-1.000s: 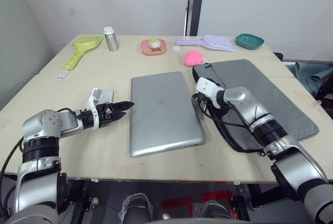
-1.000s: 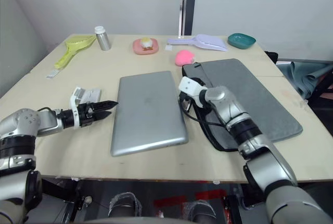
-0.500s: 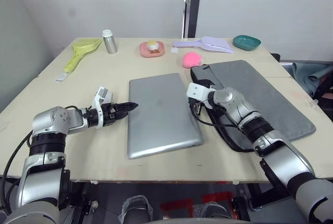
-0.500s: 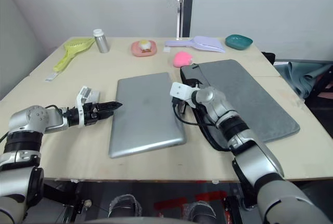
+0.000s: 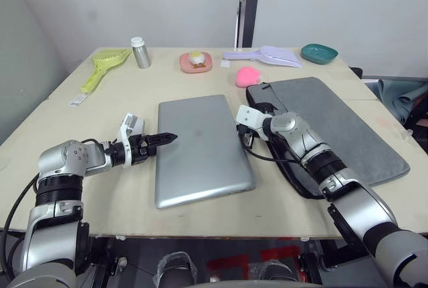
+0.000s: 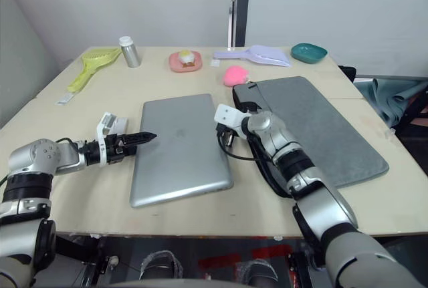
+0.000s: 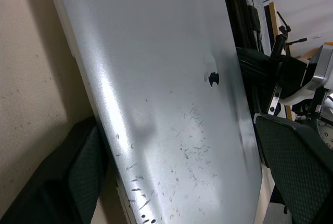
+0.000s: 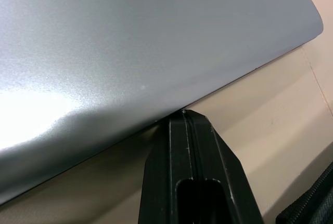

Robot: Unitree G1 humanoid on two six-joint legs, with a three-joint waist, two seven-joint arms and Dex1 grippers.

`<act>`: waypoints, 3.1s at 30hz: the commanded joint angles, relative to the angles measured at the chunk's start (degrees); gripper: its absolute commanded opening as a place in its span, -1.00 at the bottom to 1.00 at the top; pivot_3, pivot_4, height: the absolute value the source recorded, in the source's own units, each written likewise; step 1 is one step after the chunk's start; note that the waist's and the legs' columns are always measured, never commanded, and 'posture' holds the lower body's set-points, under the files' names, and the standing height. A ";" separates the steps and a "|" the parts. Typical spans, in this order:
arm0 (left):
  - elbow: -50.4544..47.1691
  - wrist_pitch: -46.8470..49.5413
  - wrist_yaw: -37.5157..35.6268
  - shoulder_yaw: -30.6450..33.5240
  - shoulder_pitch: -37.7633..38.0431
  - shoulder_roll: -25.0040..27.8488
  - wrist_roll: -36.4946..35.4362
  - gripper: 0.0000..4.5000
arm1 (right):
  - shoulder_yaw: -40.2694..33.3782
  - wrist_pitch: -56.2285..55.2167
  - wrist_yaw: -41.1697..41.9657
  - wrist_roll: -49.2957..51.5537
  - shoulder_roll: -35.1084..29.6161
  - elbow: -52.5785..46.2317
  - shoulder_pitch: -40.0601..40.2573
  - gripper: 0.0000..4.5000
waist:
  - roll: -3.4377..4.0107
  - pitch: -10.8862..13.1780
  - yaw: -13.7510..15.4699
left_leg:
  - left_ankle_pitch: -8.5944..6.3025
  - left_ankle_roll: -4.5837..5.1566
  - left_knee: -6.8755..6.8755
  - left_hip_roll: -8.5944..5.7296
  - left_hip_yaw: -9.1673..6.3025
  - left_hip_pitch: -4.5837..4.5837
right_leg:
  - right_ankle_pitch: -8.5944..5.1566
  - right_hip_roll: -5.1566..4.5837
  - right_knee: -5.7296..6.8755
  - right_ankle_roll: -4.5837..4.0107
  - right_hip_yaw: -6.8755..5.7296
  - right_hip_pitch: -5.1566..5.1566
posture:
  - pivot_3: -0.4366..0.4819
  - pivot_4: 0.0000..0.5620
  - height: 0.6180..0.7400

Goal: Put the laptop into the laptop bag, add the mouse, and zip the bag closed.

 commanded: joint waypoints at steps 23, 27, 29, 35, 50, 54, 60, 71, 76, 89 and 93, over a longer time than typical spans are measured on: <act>-2.61 8.62 -1.69 -2.10 -2.79 -1.44 -3.56 -0.79 | -8.92 6.85 6.07 9.64 0.32 -10.28 -5.12 -1.00 | -0.07 0.23 0.41 | 0.05 -0.10 -0.11 0.01 -0.24 -0.35 | 0.04 0.01 -0.31 -0.01 -0.31 -0.05 | -0.05 -0.47 1.00; -4.74 11.60 -1.74 0.14 -5.92 1.46 -5.37 -0.79 | -17.06 20.62 10.53 21.92 -1.61 -22.85 -7.30 -1.00 | -0.07 0.28 0.23 | 0.38 -0.01 -0.07 0.07 -0.36 -0.85 | 0.09 0.11 -0.26 0.04 -0.39 -0.47 | -0.05 -0.47 1.00; -5.47 12.96 -1.54 1.64 -6.25 3.21 -5.97 -0.79 | -21.12 27.54 10.28 26.76 -3.79 -29.19 -7.05 -1.00 | -0.09 0.29 0.30 | 0.50 0.07 -0.17 0.12 -0.53 -0.91 | 0.11 0.16 -0.32 0.08 -0.62 -0.45 | -0.05 -0.47 1.00; -7.06 16.42 -0.88 7.82 -4.22 7.78 -11.22 -0.79 | -32.93 45.77 7.52 37.41 -14.96 -47.52 3.16 -1.00 | -0.06 0.31 0.71 | 0.47 -0.25 -0.41 0.28 -1.02 -1.07 | 0.21 0.31 -0.65 0.27 -1.23 -0.27 | -0.05 -0.47 1.00; -6.03 16.50 3.40 4.60 -3.22 13.22 -21.43 -0.79 | -61.12 76.36 -1.93 57.42 -26.50 -77.27 31.49 0.97 | 0.02 0.37 1.26 | 0.37 -0.80 -0.23 0.25 -1.10 -0.75 | -0.07 0.20 -0.37 -0.26 -1.20 0.03 | -0.05 -0.47 1.00; -5.01 16.50 5.01 3.65 -5.98 9.11 -21.69 -0.79 | -51.74 78.79 -11.89 53.82 -23.64 -75.42 28.54 0.97 | 0.03 0.36 1.36 | 0.44 -0.77 -0.15 0.18 -1.11 -0.72 | -0.06 0.14 -0.25 -0.25 -1.19 0.05 | -0.05 -0.47 1.00; -2.24 16.50 9.91 4.64 -9.92 3.11 -24.13 -0.79 | -38.22 78.11 -24.12 46.49 -17.16 -70.05 24.38 0.97 | 0.04 0.36 0.98 | 0.49 -0.81 -0.08 0.20 -1.16 -0.84 | -0.05 0.19 -0.08 -0.24 -1.19 -0.10 | -0.05 -0.47 1.00; -1.28 16.50 18.08 7.04 -11.33 -2.83 -29.21 -0.79 | -26.98 69.20 -29.77 39.01 -12.33 -60.77 26.20 0.97 | 0.06 0.38 1.22 | 0.48 -0.85 -0.15 0.18 -1.28 -0.99 | 0.10 0.17 -0.20 0.02 -1.35 -0.12 | -0.05 -0.47 1.00; -1.12 16.50 20.35 8.24 -11.56 -3.79 -29.71 -0.79 | -22.58 67.48 -30.43 37.08 -11.66 -60.00 28.23 0.97 | 0.06 0.37 1.11 | 0.48 -0.85 -0.12 0.19 -1.29 -0.95 | 0.30 0.18 -0.19 0.37 -1.35 -0.07 | -0.05 -0.47 1.00; -2.29 16.50 26.09 8.71 -11.30 -7.81 -32.83 -0.79 | -28.46 65.06 -27.35 38.99 -10.73 -59.39 30.45 -0.71 | 0.02 0.35 1.24 | 0.49 -0.82 0.17 0.17 -1.34 -0.77 | 0.19 0.13 -0.16 0.15 -1.30 0.26 | -0.05 -0.47 1.00; -2.11 16.50 27.79 8.70 -11.62 -9.03 -33.66 -0.79 | -32.22 67.62 -27.14 41.28 -9.70 -61.18 28.37 -0.99 | 0.02 0.35 1.14 | 0.50 -0.80 0.20 0.16 -1.35 -0.78 | 0.12 0.13 -0.10 0.01 -1.30 0.25 | -0.05 -0.47 1.00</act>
